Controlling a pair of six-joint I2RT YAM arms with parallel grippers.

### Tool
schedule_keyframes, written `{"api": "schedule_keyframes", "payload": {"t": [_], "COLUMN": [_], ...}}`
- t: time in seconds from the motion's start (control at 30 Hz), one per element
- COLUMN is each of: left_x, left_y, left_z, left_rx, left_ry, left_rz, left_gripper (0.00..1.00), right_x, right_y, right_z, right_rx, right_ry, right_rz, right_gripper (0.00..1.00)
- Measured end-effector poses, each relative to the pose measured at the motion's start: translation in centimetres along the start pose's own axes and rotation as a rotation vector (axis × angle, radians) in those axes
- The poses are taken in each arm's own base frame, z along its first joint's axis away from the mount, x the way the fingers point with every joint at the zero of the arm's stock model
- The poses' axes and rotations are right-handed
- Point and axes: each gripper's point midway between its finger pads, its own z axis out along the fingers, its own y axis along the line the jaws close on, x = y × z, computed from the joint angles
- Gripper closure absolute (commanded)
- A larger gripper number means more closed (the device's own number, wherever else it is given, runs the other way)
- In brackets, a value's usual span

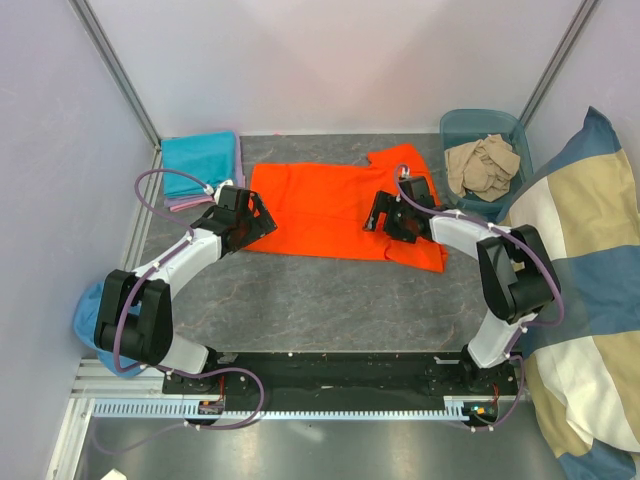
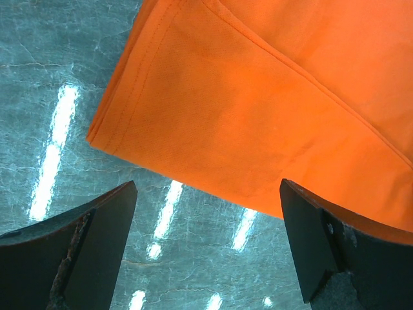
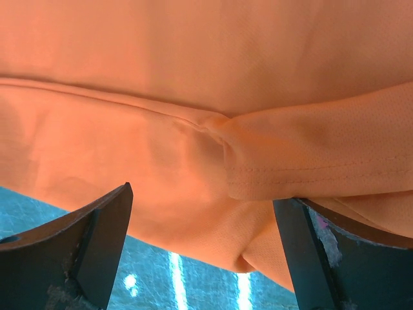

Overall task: Fold and stack the t-shirts
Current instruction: Fold the flattened tshirt in 1/3 of the way

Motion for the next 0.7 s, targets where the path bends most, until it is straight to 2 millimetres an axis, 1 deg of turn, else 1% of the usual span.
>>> {"api": "schedule_keyframes", "payload": {"t": [0.2,0.33,0.43,0.5,0.6,0.7], "left_x": [0.2,0.2,0.3,0.3,0.2,-0.1], "left_y": [0.1,0.2,0.2,0.2,0.2,0.3], "left_z": [0.1,0.1,0.1,0.1,0.0,-0.3], "left_rx": [-0.003,-0.003,-0.004,-0.004,-0.005,-0.009], "left_ry": [0.003,0.002,0.003,0.003,0.001,-0.012], "left_rz": [0.001,0.001,0.001,0.001,0.001,0.000], "left_gripper": [0.00,0.00,0.00,0.00,0.00,0.00], "right_x": [-1.7,-2.8,-4.4,-5.5,-7.2,-8.0], "right_y": [1.0,1.3,1.7,1.8,1.9,2.1], "right_z": [0.3,1.0,2.0,2.3,2.1,1.2], "right_rx": [-0.015,-0.008,0.000,0.001,0.004,0.000], "right_ry": [-0.028,-0.045,-0.076,-0.119,-0.196,-0.244], "right_rz": [-0.007,-0.018,-0.046,-0.067,-0.106,-0.131], "right_gripper": [0.02,0.02,0.02,0.02,0.02,0.02]}}
